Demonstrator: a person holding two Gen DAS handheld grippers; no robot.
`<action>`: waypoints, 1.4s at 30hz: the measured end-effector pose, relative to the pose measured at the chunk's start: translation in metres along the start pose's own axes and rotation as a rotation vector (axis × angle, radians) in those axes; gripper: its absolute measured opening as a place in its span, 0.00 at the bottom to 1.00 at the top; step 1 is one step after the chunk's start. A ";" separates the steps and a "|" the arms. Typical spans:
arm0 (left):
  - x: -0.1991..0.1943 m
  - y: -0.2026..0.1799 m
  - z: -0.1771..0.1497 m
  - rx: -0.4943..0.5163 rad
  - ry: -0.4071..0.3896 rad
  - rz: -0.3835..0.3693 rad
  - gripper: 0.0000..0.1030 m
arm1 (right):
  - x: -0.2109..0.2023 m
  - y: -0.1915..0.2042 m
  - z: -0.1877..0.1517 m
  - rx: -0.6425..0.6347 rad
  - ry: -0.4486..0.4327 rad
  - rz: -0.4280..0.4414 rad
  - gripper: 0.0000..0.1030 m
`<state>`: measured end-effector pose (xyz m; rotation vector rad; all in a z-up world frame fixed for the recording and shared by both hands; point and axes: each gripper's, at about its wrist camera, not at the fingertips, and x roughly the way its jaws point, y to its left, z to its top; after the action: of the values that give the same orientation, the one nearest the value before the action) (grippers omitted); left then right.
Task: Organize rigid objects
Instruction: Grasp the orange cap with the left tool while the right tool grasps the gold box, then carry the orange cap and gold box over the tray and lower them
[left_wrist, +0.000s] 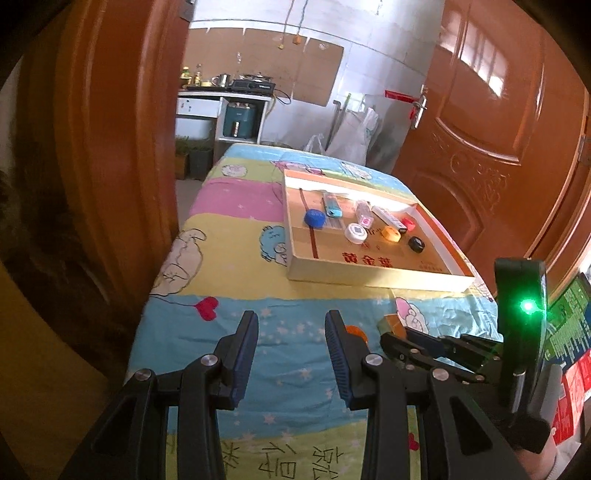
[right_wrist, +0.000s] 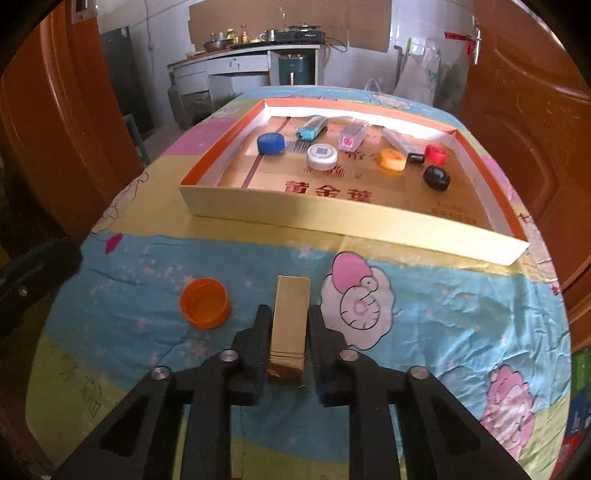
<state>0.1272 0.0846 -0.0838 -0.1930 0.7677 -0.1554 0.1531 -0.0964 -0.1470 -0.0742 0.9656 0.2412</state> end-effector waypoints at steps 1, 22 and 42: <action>0.002 -0.002 0.000 0.005 0.004 -0.004 0.36 | 0.000 0.000 0.000 0.002 -0.002 0.001 0.17; 0.069 -0.058 -0.016 0.137 0.127 -0.021 0.37 | -0.040 -0.059 -0.004 0.104 -0.091 0.019 0.18; 0.073 -0.057 -0.019 0.142 0.136 -0.012 0.30 | -0.041 -0.070 -0.011 0.128 -0.091 0.028 0.18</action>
<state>0.1615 0.0117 -0.1333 -0.0530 0.8870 -0.2355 0.1384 -0.1730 -0.1222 0.0669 0.8901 0.2061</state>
